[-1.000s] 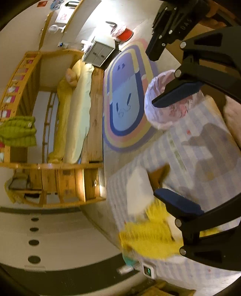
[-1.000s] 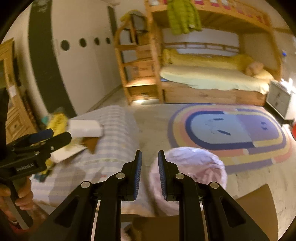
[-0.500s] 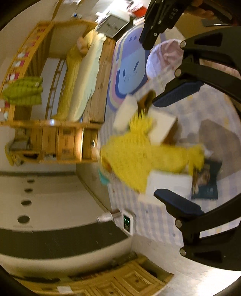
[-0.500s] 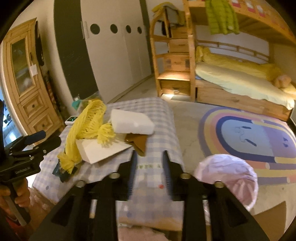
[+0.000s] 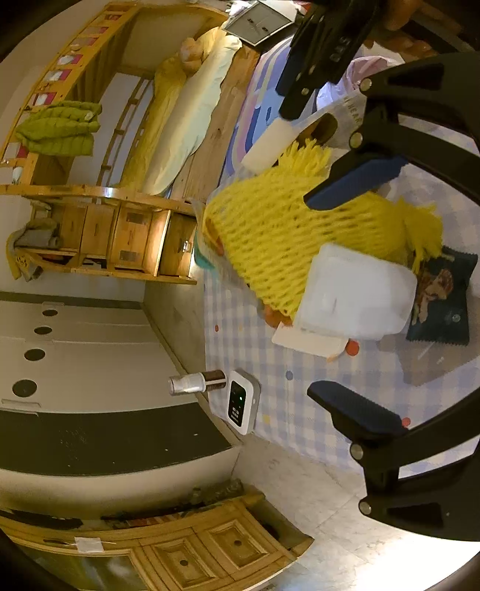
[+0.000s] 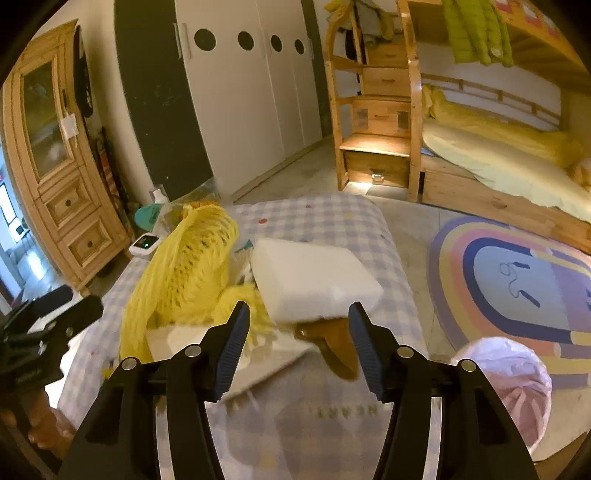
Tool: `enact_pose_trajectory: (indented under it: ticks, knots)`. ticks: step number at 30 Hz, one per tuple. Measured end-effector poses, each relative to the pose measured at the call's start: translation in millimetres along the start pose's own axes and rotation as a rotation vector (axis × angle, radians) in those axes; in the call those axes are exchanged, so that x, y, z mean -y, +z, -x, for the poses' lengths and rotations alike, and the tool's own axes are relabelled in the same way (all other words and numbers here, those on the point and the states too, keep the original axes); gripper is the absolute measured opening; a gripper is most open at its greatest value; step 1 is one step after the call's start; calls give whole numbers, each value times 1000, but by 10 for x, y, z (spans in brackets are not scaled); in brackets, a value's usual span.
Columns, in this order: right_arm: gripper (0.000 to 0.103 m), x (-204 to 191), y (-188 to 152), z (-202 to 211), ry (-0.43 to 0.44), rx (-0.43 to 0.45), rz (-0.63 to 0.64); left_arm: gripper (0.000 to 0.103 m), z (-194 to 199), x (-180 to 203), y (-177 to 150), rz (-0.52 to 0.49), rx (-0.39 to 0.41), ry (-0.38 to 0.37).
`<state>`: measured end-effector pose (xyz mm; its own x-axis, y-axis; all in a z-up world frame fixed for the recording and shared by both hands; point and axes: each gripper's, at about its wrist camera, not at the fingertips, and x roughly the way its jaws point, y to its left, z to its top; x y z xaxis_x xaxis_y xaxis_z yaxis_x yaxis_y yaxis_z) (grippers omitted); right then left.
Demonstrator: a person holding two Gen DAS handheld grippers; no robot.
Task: Collect trash
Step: 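Grasp the white foam block on the table with the right gripper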
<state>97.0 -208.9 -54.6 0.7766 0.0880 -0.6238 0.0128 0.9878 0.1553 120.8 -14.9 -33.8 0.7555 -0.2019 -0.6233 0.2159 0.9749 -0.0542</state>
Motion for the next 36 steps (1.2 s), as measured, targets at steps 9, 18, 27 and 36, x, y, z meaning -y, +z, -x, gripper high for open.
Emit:
enact_pose_trajectory:
  ticks: [9, 18, 27, 36]
  knots:
    - [22, -116, 24, -225, -50, -52, 2, 91, 29, -120, 3, 24, -3, 1]
    - [21, -128, 71, 272, -51, 64, 48, 91, 150, -182, 180, 23, 19, -47]
    - [21, -165, 151, 358, -49, 75, 95, 62, -299, 11, 486, -127, -2, -73]
    - [21, -112, 235, 167, -46, 57, 99, 48, -686, 145, 648, -181, -32, -158]
